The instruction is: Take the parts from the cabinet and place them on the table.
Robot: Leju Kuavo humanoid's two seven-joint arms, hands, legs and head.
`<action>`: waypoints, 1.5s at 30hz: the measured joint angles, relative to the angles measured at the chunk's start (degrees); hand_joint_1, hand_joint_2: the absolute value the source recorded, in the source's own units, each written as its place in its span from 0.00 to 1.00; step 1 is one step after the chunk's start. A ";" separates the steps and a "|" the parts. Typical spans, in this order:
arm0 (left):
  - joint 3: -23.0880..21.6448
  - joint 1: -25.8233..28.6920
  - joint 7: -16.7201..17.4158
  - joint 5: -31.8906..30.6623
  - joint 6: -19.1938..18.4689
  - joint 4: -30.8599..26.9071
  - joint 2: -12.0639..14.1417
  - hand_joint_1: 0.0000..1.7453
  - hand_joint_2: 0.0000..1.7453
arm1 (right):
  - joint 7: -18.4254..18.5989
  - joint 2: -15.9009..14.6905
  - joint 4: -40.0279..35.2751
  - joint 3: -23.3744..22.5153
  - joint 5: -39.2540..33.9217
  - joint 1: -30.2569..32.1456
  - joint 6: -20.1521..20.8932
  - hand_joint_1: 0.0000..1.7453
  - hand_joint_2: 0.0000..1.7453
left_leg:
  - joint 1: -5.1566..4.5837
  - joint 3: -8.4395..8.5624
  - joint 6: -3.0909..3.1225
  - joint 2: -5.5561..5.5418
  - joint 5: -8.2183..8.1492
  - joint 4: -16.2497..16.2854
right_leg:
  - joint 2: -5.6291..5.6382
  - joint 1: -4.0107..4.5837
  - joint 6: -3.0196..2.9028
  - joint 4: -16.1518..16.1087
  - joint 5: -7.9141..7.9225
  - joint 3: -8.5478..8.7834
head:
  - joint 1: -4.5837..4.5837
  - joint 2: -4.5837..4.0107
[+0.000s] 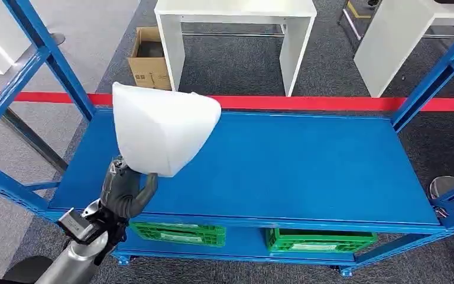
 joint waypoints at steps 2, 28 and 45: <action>-0.24 0.35 0.00 0.02 -0.07 -1.25 0.00 1.00 1.00 | 0.00 -0.02 0.00 0.00 0.00 0.00 0.00 0.00 0.00 | 0.01 0.00 0.00 0.00 0.00 0.00 | -0.01 0.00 0.00 0.00 0.00 0.00 | -0.02 0.00; -2.12 -1.11 0.00 2.05 -16.63 -7.13 -3.85 1.00 1.00 | 4.98 0.17 0.00 -0.96 -1.64 -0.28 0.07 0.00 0.00 | -0.24 0.00 0.11 -0.09 -0.07 0.09 | 0.00 -0.22 0.08 -0.05 0.05 0.02 | -0.02 0.00; -3.47 -3.69 0.02 2.16 -16.72 -5.14 -4.61 1.00 1.00 | 16.11 -2.86 -0.09 -4.61 -3.48 0.30 -1.79 0.00 0.00 | 0.40 0.15 1.33 0.76 0.91 -0.76 | -0.30 -1.12 1.97 6.09 -0.10 -2.86 | 0.04 0.00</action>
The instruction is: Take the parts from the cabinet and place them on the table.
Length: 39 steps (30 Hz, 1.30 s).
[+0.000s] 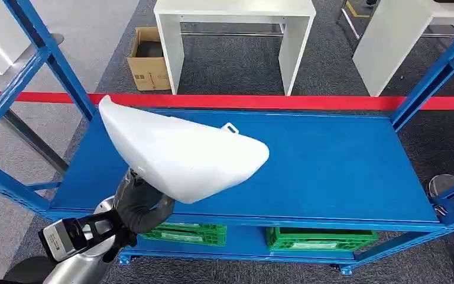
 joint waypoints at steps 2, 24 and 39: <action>-0.04 -0.62 0.00 0.09 0.07 0.29 0.04 1.00 1.00 | 1.01 -0.40 -0.04 -0.09 0.11 -0.14 -0.22 0.00 0.00 | -0.17 -0.62 -1.07 -0.02 -0.01 0.52 | 0.25 0.30 -0.08 -4.83 0.72 2.44 | 0.15 0.00; -4.94 -12.50 0.09 8.95 3.47 7.46 6.80 1.00 1.00 | 1.94 -0.94 -0.11 -1.18 0.81 -0.30 0.92 0.00 0.00 | -0.84 3.49 0.55 0.23 -1.14 -2.41 | -0.14 0.91 -1.06 -0.48 1.24 -6.25 | 0.04 0.00; -8.02 -7.66 0.48 2.43 2.69 4.85 3.10 1.00 1.00 | -0.37 -0.16 -0.11 -1.57 0.13 -0.62 1.25 0.00 0.00 | -0.50 -4.40 -2.64 -0.08 -2.26 3.42 | -0.25 0.63 -3.79 -6.42 2.36 1.49 | -0.24 0.00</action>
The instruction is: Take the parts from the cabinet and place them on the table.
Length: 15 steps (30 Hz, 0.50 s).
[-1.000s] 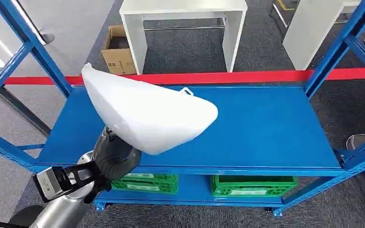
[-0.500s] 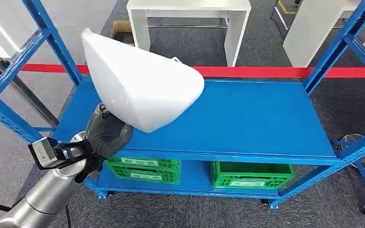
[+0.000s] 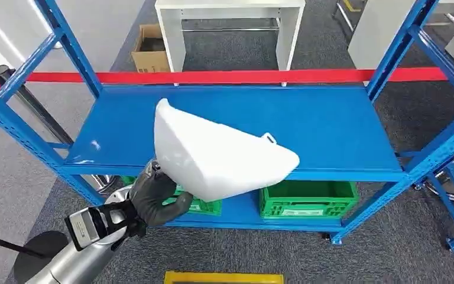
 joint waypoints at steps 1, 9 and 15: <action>0.02 -0.31 0.13 0.37 -0.17 0.04 0.00 1.00 1.00 | 0.00 0.02 0.00 -0.07 -0.11 0.00 -0.02 0.00 0.00 | 0.21 -1.54 -0.32 0.01 -3.65 4.89 | -0.03 0.00 -0.07 0.03 0.71 -0.71 | -0.13 0.00; 0.02 -1.22 0.46 0.79 -0.61 0.42 -0.26 1.00 1.00 | 0.00 0.44 0.00 -0.87 -0.24 0.02 -0.11 0.00 0.00 | 0.40 12.23 0.11 -0.29 -2.50 -5.71 | 0.00 0.23 1.28 0.21 4.96 -5.41 | -0.07 0.00; -0.04 -1.47 0.46 0.92 -0.61 0.46 -0.52 1.00 1.00 | 0.11 0.55 0.02 -0.94 -0.24 0.14 -0.15 0.00 0.00 | 0.30 9.43 2.80 0.11 0.07 -6.28 | -0.08 -0.25 3.22 3.00 1.65 -7.61 | 0.35 0.00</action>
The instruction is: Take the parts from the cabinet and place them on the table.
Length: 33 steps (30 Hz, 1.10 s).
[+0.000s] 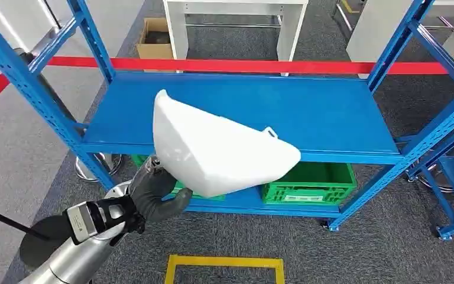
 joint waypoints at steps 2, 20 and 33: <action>-0.13 0.26 -0.13 0.20 0.00 0.02 -0.02 1.00 1.00 | 0.00 -0.02 0.00 0.00 0.00 0.02 -0.15 0.00 0.00 | -0.24 -1.49 0.27 0.09 1.36 0.09 | 0.01 0.06 0.38 8.72 -6.64 -2.43 | 0.02 0.00; 0.83 4.83 -0.85 -1.48 -1.57 -0.74 0.70 1.00 1.00 | -3.32 0.24 0.00 -0.41 -0.43 0.34 1.40 0.00 0.00 | 0.19 -11.60 -3.44 -0.26 -5.36 19.86 | -0.33 0.15 -3.09 -3.98 1.09 5.17 | -0.52 0.00; 1.38 3.96 -0.85 -2.60 -2.56 -0.70 -1.18 1.00 1.00 | -6.32 0.50 0.00 -1.66 -1.27 0.51 2.56 0.00 0.00 | -0.37 -1.69 0.41 0.18 1.93 -0.27 | -0.14 0.05 0.29 11.02 -7.58 -2.30 | -0.04 0.00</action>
